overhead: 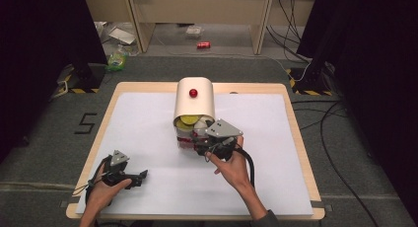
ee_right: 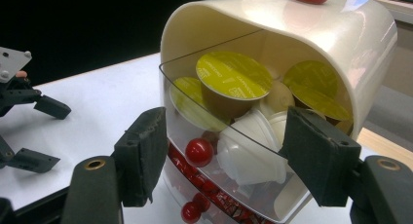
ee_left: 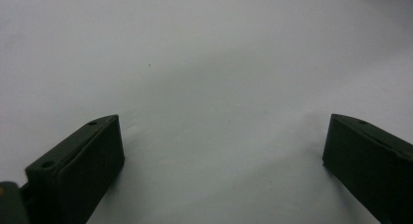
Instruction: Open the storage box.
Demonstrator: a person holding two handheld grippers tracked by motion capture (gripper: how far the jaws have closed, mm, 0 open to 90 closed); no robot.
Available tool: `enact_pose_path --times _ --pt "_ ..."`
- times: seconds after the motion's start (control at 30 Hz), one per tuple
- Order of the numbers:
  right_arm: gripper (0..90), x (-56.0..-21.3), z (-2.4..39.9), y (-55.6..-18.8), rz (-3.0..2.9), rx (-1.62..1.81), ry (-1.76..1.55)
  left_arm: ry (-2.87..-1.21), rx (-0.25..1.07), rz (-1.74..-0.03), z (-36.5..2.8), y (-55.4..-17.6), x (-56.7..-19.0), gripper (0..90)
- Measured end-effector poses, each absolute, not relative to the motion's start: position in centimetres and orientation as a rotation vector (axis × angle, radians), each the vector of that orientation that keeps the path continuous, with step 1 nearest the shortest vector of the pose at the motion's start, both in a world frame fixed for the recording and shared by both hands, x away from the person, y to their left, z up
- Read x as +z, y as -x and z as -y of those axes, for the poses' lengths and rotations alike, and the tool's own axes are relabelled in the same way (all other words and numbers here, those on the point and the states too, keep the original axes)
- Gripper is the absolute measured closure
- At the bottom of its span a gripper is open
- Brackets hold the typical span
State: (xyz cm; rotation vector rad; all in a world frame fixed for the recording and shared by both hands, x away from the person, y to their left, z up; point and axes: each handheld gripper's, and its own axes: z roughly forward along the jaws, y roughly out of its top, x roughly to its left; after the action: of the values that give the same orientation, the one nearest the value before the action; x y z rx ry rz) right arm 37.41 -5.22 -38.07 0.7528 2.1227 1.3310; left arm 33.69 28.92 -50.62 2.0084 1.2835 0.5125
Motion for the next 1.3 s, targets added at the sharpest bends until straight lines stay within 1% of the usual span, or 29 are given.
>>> enact_pose_path --times 0.53,0.67,1.2,1.3 --pt "33.2 -37.7 5.1 -36.6 -2.176 1.298 -0.747 -2.008 0.512 -1.283 -28.9 -33.7 -50.6 0.5" --pt "33.3 -37.6 5.0 -35.8 -2.209 1.279 -0.728 -2.008 0.512 -1.283 -28.9 -33.7 -50.6 0.4" --pt "34.5 -37.5 5.5 -34.6 -2.252 1.298 -0.720 -2.008 0.513 -1.283 -28.9 -33.7 -50.6 0.5" --pt "35.8 -37.6 5.6 -34.1 -2.257 1.295 -0.714 -2.007 0.513 -1.283 -28.9 -33.7 -50.6 0.5"
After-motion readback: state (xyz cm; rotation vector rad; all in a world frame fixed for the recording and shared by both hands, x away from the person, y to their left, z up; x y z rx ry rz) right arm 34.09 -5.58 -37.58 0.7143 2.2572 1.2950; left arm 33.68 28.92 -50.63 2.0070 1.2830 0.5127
